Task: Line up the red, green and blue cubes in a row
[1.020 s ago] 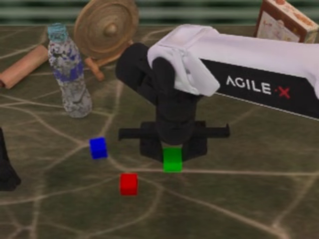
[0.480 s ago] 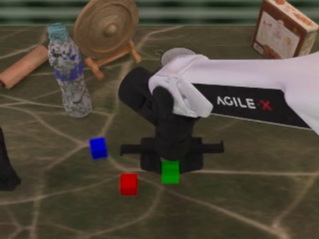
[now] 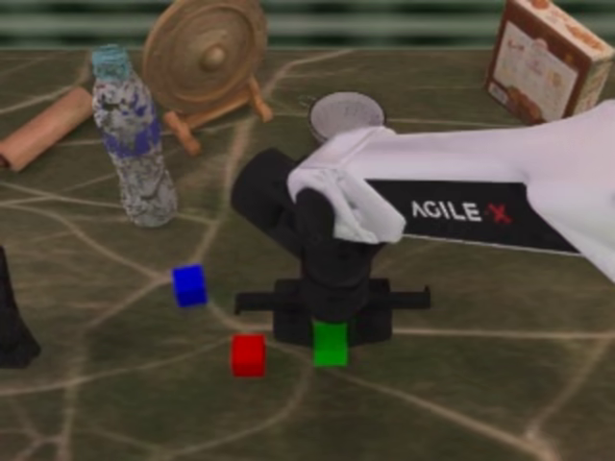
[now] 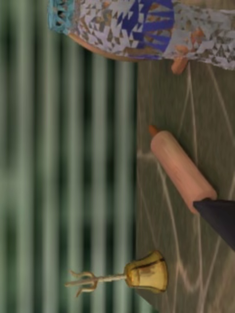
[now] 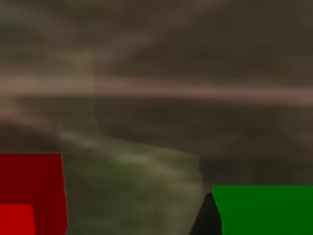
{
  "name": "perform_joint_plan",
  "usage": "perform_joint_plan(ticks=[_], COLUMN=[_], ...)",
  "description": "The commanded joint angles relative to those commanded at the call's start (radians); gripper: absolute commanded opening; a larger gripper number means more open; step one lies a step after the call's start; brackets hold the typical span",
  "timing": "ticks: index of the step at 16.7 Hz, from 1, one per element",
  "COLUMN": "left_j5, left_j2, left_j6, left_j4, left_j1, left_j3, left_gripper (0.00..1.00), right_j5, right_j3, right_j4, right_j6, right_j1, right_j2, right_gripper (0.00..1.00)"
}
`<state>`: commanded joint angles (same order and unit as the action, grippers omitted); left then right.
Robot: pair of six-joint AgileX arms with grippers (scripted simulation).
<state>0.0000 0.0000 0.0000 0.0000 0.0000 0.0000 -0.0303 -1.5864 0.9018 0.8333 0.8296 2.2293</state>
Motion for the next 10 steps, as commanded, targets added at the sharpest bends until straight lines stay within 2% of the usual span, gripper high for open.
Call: perform_joint_plan(ticks=[10], left_j5=[0.0], left_j2=[0.0], left_j6=[0.0], left_j4=[0.0], left_j1=[0.0], left_j3=[0.0], left_gripper=[1.0], right_j5=[0.0], right_j3=[0.0], right_j4=[0.0], right_j6=[0.0], right_j1=[0.0], right_j2=[0.0], right_gripper=[0.9])
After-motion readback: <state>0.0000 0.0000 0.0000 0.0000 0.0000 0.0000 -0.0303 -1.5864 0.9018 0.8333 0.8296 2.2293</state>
